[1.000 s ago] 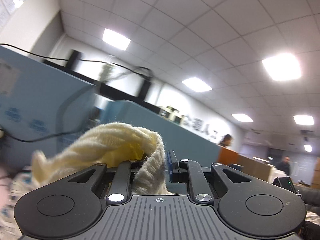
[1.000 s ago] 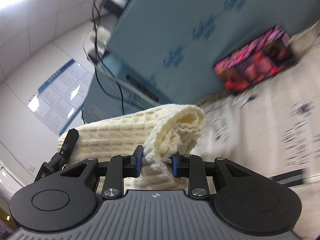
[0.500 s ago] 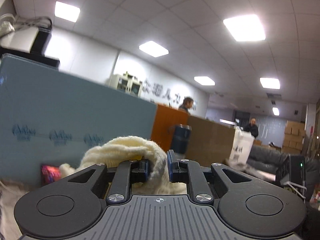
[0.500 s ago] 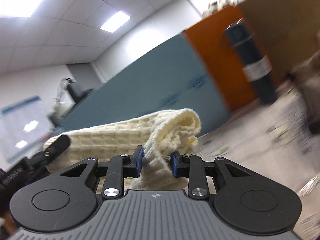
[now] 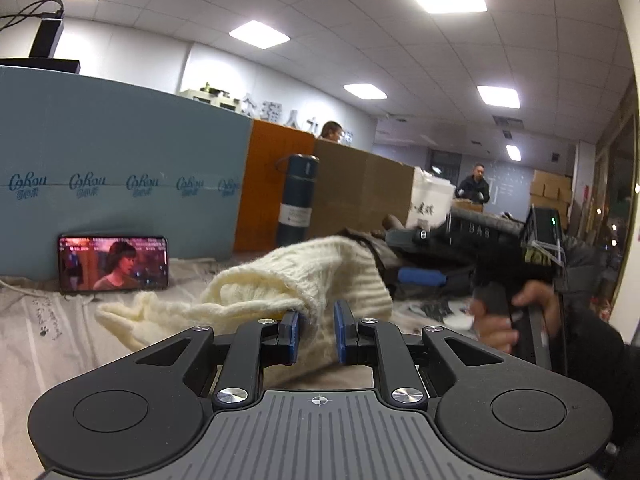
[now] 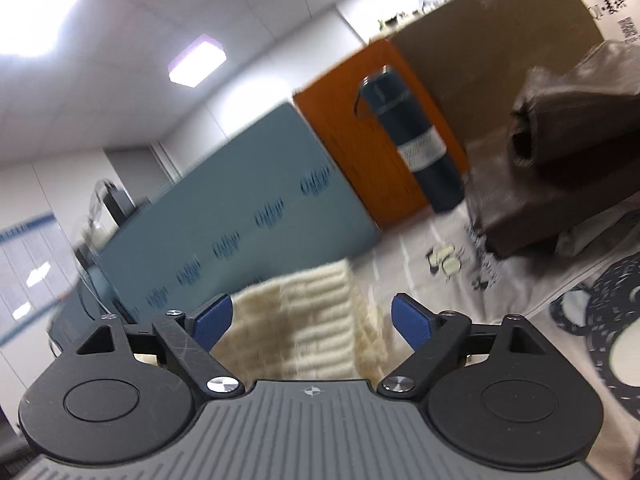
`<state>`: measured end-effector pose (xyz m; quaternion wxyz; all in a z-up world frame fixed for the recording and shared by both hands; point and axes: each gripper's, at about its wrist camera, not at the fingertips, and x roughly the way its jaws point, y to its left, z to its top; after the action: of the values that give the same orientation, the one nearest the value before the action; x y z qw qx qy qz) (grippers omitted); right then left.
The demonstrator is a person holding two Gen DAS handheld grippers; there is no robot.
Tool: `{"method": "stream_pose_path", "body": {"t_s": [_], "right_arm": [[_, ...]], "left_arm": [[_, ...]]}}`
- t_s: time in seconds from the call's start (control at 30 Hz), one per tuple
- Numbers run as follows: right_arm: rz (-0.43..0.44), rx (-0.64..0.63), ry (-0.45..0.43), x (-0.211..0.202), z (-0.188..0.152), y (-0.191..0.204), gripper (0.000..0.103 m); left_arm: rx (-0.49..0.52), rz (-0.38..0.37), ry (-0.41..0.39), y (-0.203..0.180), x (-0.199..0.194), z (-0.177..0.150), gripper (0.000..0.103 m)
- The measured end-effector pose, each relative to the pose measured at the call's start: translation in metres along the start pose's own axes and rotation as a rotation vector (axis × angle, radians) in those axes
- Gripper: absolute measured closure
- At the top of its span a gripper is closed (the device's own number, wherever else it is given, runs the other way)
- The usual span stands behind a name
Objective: Fold clothes
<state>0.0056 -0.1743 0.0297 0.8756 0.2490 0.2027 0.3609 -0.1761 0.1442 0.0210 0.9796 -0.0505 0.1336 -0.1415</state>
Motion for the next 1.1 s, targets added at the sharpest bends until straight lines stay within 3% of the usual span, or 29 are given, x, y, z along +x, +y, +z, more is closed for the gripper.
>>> {"method": "stream_pose_path", "body": {"t_s": [0.23, 0.43, 0.5, 0.57, 0.77, 0.9, 0.97, 1.03, 1.1], "right_arm": [[0.006, 0.051, 0.008, -0.02, -0.003, -0.011, 0.015], [0.001, 0.073, 0.013, -0.035, -0.006, -0.019, 0.015], [-0.001, 0.08, 0.014, -0.04, -0.006, -0.022, 0.015], [-0.005, 0.085, 0.017, -0.044, -0.007, -0.024, 0.015], [-0.04, 0.06, 0.079, -0.039, -0.006, -0.03, 0.014], [-0.024, 0.024, 0.142, -0.025, -0.009, -0.026, 0.014], [-0.012, -0.012, 0.182, -0.017, -0.009, -0.02, 0.014], [0.004, -0.062, 0.221, -0.01, -0.009, -0.014, 0.014], [0.045, -0.193, 0.258, -0.002, -0.007, -0.001, 0.012]], "left_arm": [[0.065, -0.016, 0.087, -0.019, -0.022, -0.02, 0.083], [0.064, -0.011, 0.154, -0.019, -0.035, -0.026, 0.072], [0.083, -0.008, 0.173, -0.02, -0.04, -0.027, 0.056], [0.053, 0.037, 0.151, -0.017, -0.041, -0.023, 0.041], [-0.035, 0.172, 0.082, -0.008, -0.045, -0.01, 0.02], [-0.094, 0.262, 0.036, -0.001, -0.048, -0.002, 0.018], [-0.065, 0.323, 0.033, -0.003, -0.032, 0.007, 0.018], [0.006, 0.359, 0.075, -0.008, -0.014, 0.014, 0.018], [0.041, 0.37, 0.122, -0.011, -0.001, 0.012, 0.018]]}}
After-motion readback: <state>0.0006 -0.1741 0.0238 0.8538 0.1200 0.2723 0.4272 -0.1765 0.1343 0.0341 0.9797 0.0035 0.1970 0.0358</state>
